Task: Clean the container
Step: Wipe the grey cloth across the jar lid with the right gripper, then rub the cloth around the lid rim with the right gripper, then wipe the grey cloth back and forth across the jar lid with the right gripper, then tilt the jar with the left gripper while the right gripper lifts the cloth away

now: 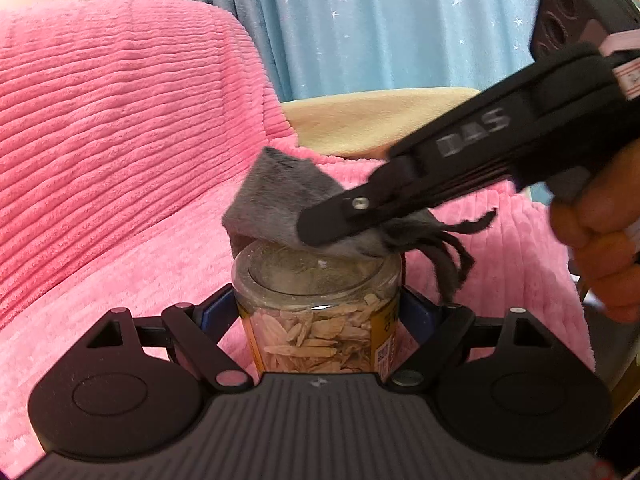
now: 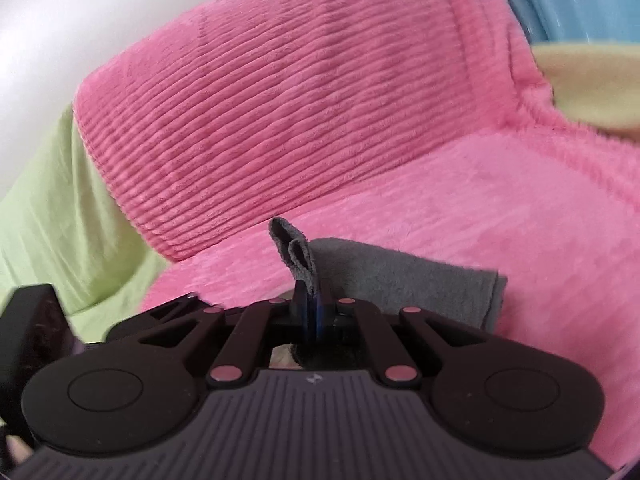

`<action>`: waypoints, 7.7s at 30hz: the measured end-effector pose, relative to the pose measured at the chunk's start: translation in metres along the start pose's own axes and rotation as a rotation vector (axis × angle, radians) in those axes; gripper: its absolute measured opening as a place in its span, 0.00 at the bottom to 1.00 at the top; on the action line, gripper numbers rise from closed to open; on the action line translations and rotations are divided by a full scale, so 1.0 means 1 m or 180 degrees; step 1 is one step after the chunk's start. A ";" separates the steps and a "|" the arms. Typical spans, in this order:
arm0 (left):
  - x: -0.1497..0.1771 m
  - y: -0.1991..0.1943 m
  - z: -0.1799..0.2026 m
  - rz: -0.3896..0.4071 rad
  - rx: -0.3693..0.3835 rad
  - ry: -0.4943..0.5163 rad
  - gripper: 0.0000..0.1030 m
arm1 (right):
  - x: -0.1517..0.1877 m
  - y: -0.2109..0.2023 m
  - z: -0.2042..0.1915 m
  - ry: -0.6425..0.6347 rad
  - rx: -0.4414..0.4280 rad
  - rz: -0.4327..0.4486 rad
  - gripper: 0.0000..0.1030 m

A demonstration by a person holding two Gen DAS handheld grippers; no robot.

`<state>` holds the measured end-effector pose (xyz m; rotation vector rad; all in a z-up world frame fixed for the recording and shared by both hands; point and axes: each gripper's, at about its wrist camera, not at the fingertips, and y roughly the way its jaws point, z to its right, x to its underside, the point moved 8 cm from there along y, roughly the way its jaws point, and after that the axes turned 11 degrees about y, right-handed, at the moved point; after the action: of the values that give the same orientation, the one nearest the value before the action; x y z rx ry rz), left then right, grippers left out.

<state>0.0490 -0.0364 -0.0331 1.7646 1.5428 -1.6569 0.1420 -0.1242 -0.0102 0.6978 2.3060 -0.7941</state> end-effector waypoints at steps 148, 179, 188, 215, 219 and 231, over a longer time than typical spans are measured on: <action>-0.017 0.045 -0.056 -0.0036 0.0004 -0.0009 0.82 | -0.004 0.001 -0.004 -0.0309 0.0172 0.0187 0.01; -0.019 0.036 -0.047 -0.0056 -0.0017 -0.0008 0.82 | 0.015 0.000 -0.023 -0.0168 -0.0130 0.0020 0.02; -0.019 0.039 -0.053 -0.0066 -0.0011 -0.0018 0.82 | -0.002 0.014 -0.019 -0.0554 0.0332 0.0273 0.01; -0.019 0.037 -0.053 -0.0143 -0.0016 0.0022 0.82 | 0.003 -0.014 -0.006 -0.0200 0.0149 0.0244 0.01; -0.020 0.036 -0.053 -0.0174 -0.0019 0.0006 0.83 | 0.010 -0.015 -0.012 0.0067 -0.0212 0.0064 0.02; -0.030 0.038 -0.058 -0.0401 0.0003 -0.0168 0.90 | -0.034 -0.045 0.062 0.0529 0.0533 0.0827 0.02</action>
<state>0.1185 -0.0221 -0.0068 1.6408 1.6603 -1.7475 0.1593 -0.2062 -0.0116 1.1510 2.2472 -0.8390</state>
